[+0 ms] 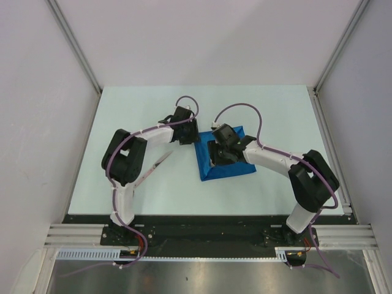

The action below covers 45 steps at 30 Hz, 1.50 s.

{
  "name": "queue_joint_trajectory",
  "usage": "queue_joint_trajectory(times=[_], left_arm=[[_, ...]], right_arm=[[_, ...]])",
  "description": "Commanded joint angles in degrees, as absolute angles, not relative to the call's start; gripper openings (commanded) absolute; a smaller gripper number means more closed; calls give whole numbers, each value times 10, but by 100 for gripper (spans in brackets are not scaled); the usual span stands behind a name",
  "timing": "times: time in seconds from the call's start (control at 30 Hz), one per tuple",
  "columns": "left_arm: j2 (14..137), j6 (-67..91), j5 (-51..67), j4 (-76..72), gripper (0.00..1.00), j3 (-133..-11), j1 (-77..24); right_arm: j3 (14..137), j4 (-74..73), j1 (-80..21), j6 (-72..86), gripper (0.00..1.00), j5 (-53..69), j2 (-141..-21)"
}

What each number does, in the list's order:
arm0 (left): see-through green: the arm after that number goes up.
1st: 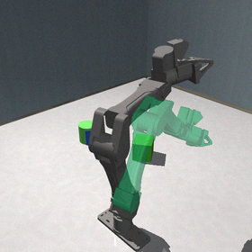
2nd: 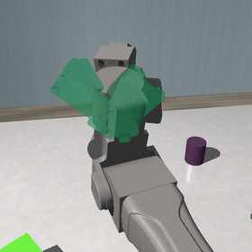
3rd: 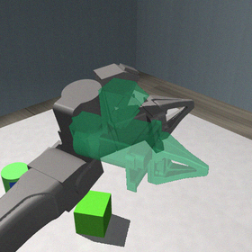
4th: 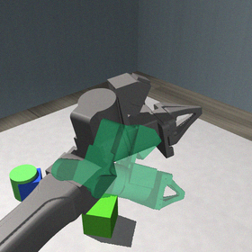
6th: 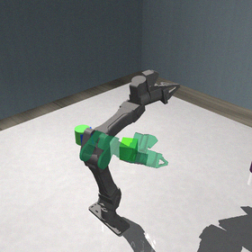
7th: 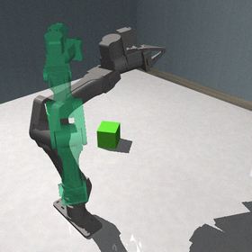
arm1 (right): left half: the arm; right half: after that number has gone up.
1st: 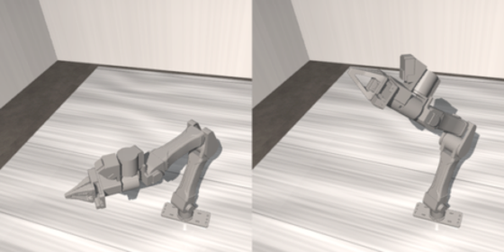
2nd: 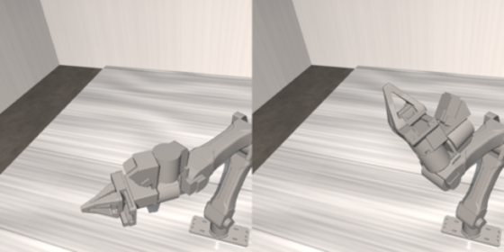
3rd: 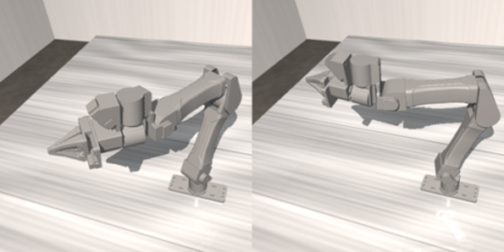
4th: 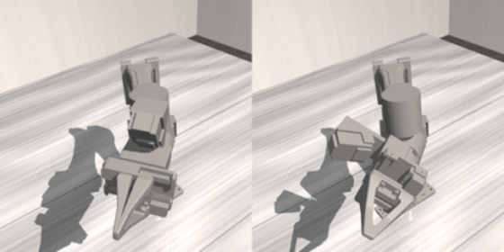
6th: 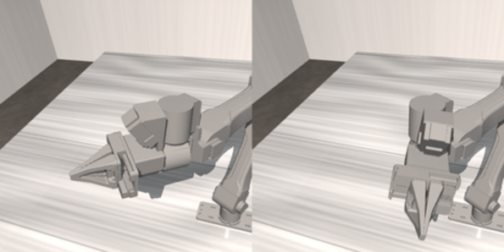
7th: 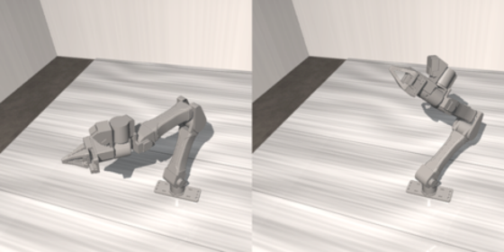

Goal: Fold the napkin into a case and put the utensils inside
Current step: Pick up the upper triangle-folded napkin from the center of the board.

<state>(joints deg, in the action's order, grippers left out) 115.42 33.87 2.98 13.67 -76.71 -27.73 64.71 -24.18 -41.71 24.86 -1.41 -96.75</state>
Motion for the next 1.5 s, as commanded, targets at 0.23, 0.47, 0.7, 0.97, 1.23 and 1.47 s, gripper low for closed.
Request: queue_joint_trajectory(times=[0.23,0.47,0.7,0.97,1.23,1.47], left_arm=[[1199,316,20,108,43,-799,-275],[1201,305,9,105,32,-795,-266],[1196,304,39,88,24,-789,-264],[1201,308,57,75,17,-787,-260],[1205,308,70,74,12,-789,-258],[1205,308,74,69,1,-788,-257]], right_arm=[[700,-201,-433,255,52,18,-1019],[757,-222,-465,251,60,-16,-1081],[796,-275,-497,256,60,-82,-1120],[797,-299,-526,264,57,-129,-1141],[803,-339,-551,280,46,-204,-1174],[800,-355,-556,290,28,-238,-1204]])
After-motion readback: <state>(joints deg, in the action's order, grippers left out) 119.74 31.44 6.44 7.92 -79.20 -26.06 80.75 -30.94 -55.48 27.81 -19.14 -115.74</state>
